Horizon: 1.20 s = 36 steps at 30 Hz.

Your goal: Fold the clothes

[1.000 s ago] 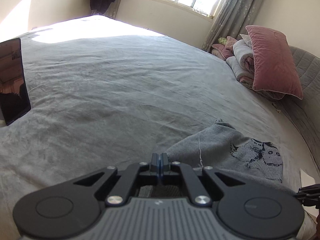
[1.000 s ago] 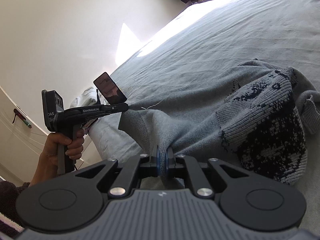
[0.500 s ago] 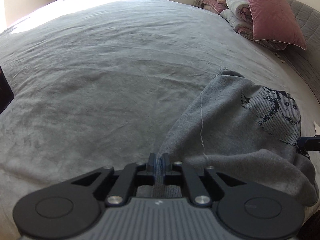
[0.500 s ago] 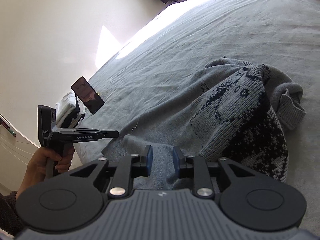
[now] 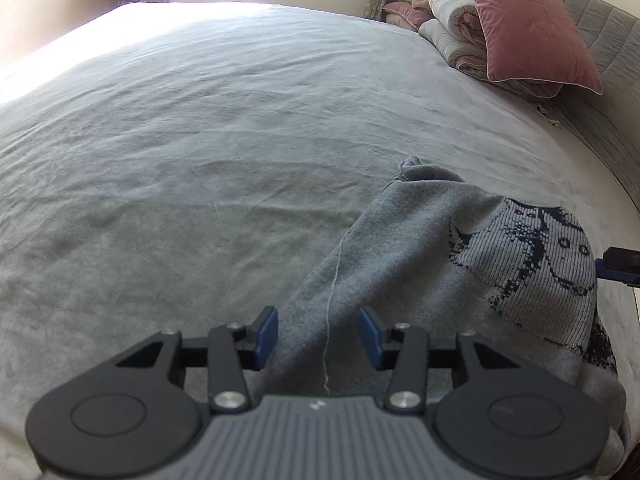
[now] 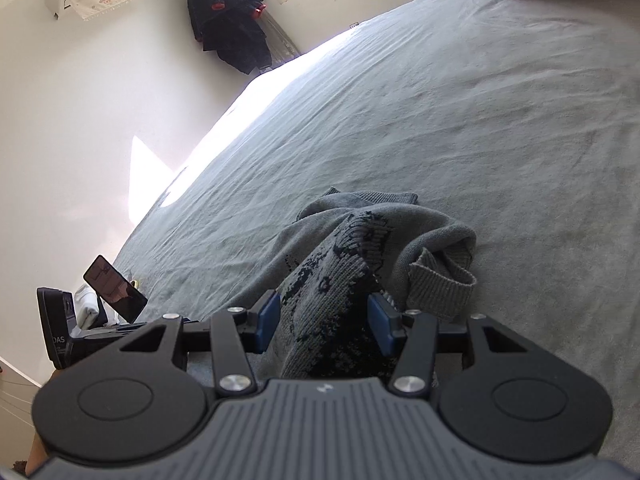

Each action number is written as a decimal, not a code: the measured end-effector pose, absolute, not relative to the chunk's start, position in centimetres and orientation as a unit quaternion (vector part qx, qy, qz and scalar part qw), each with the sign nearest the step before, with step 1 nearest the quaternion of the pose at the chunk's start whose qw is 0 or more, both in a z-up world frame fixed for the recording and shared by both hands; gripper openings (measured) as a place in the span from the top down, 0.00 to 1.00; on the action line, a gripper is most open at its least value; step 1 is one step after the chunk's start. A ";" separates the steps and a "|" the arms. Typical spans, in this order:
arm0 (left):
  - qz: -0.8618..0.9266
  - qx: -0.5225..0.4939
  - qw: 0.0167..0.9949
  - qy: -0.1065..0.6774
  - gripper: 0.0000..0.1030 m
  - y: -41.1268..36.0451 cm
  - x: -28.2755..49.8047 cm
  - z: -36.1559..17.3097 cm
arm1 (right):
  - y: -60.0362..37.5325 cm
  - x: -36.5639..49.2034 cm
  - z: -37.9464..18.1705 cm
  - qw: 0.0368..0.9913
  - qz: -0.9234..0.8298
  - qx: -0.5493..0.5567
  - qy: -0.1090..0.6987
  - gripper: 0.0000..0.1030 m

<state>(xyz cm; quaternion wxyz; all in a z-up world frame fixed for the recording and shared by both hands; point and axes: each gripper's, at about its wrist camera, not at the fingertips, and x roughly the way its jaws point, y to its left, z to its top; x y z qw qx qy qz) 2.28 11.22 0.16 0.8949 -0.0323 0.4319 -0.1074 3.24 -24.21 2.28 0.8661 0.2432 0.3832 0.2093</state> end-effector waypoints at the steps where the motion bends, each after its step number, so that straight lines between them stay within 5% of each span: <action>1: -0.110 -0.027 0.895 0.431 0.48 10.8 2.6 0.2 | -24.5 3.3 2.1 0.867 0.201 0.244 0.384 0.49; 13: -0.133 -0.037 0.896 0.423 0.43 5.7 12.5 1.1 | -27.9 4.0 0.1 0.874 0.135 0.235 0.403 0.49; 24: -0.117 -0.034 0.889 0.441 0.53 1.2 20.5 -2.4 | -27.6 5.3 -0.9 0.867 0.124 0.219 0.430 0.49; 25: -0.120 -0.032 0.889 0.441 0.55 0.9 20.6 -2.4 | -27.4 5.5 -0.9 0.867 0.124 0.216 0.432 0.49; 28: -0.156 -0.054 0.875 0.455 0.97 0.7 20.7 -2.4 | -26.9 5.9 -1.0 0.867 0.125 0.209 0.434 0.49; 36: -0.111 -0.063 0.903 0.411 0.98 2.6 17.4 0.2 | -26.1 6.4 -0.9 0.871 0.126 0.199 0.430 0.49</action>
